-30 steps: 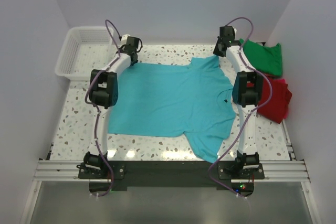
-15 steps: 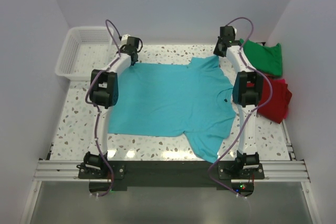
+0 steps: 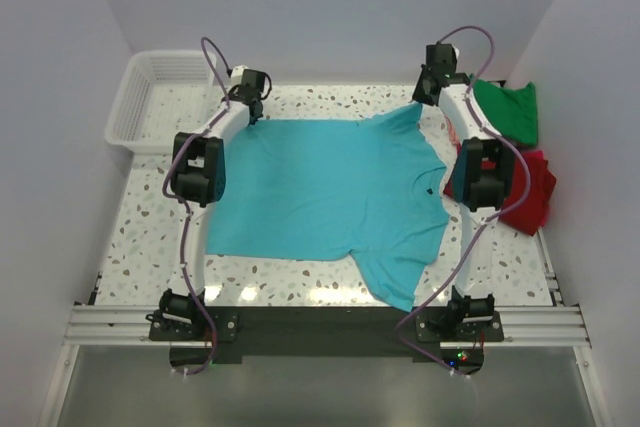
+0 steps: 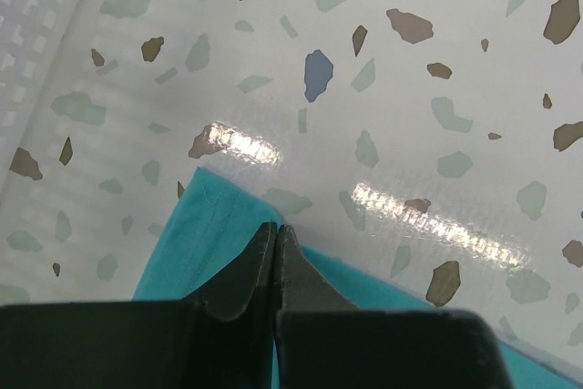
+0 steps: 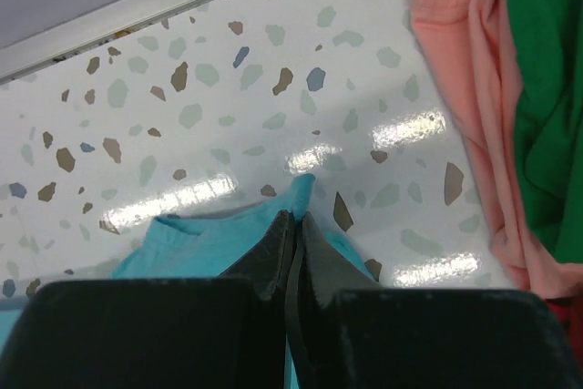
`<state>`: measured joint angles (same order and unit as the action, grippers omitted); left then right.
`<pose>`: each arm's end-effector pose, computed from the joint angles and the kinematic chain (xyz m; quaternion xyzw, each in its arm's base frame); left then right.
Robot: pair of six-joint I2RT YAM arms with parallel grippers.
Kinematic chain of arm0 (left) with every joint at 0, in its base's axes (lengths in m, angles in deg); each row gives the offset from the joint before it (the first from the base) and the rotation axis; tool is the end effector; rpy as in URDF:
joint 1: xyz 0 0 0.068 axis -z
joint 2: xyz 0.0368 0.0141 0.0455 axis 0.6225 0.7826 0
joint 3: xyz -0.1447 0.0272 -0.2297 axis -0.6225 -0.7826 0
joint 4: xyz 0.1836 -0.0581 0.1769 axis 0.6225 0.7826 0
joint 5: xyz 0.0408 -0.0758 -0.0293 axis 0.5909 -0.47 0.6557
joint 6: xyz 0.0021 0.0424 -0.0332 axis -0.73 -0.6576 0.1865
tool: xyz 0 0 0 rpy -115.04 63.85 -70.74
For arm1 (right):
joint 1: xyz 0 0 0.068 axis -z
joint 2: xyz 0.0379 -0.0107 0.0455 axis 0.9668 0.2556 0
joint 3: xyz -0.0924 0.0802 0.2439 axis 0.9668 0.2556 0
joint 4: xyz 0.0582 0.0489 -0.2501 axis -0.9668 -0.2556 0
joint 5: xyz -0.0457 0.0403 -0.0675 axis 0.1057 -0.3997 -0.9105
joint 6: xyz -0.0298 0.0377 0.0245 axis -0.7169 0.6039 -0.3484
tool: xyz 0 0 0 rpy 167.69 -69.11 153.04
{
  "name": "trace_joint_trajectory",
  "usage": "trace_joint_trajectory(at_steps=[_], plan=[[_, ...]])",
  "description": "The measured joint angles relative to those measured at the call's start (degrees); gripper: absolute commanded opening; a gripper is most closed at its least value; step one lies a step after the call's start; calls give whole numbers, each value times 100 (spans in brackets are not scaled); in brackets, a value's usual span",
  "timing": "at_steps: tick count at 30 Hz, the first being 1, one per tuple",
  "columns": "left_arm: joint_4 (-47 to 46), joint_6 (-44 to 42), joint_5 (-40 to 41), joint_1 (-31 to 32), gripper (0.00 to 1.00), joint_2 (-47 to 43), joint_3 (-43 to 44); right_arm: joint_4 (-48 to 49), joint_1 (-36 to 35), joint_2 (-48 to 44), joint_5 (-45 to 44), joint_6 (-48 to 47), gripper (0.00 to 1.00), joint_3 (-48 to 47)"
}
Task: Fold and stack the t-shirts
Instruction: Fold the tshirt
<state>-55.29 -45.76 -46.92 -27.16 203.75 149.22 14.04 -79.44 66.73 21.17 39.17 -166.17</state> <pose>0.5428 -0.0914 0.1490 -0.2060 0.8858 0.1083 0.4015 0.5360 0.0327 0.2388 0.1707 0.8941 -0.0013 0.4141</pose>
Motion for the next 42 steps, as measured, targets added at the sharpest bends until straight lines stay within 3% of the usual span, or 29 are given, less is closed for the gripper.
trace_joint_trajectory(at_steps=[11, 27, 42], plan=[[2, 7, -46, 0, 0, -101, -140, 140, 9, -1158, 72, -26, 0, 807], [0, 4, -199, 17, 0, -629, -671, 107, 13, -1917, 87, -98, 0, 1670], [-264, -61, -199, 168, 0, -1698, -1460, 79, -138, -2411, -155, -299, 0, 2326]])
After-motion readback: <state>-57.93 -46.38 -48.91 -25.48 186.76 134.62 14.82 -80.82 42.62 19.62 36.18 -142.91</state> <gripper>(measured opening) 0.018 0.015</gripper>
